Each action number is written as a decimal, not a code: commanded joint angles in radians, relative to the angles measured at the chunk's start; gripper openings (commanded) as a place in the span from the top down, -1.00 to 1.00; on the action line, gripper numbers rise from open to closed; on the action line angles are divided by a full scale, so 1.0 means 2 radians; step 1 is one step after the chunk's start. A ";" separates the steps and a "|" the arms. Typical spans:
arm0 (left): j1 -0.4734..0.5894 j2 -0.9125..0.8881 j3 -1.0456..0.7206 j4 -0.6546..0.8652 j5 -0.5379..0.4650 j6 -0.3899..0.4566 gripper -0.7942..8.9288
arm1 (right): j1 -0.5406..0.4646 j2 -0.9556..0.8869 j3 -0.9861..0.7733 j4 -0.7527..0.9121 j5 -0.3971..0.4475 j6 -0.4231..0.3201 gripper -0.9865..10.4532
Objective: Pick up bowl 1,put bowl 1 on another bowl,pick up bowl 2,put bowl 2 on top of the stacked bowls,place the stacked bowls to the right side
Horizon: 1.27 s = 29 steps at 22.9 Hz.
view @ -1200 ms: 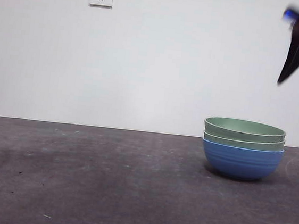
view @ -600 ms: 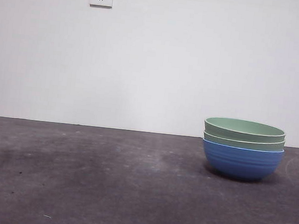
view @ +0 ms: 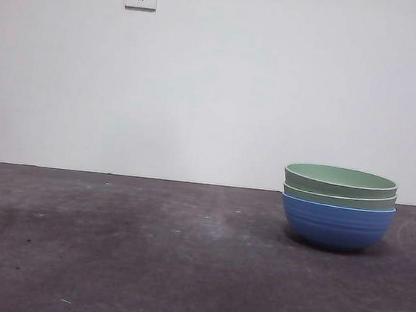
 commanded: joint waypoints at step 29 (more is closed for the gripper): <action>0.296 -0.464 -0.649 0.578 0.040 0.032 0.84 | 0.001 0.000 -0.004 0.002 0.002 -0.004 0.82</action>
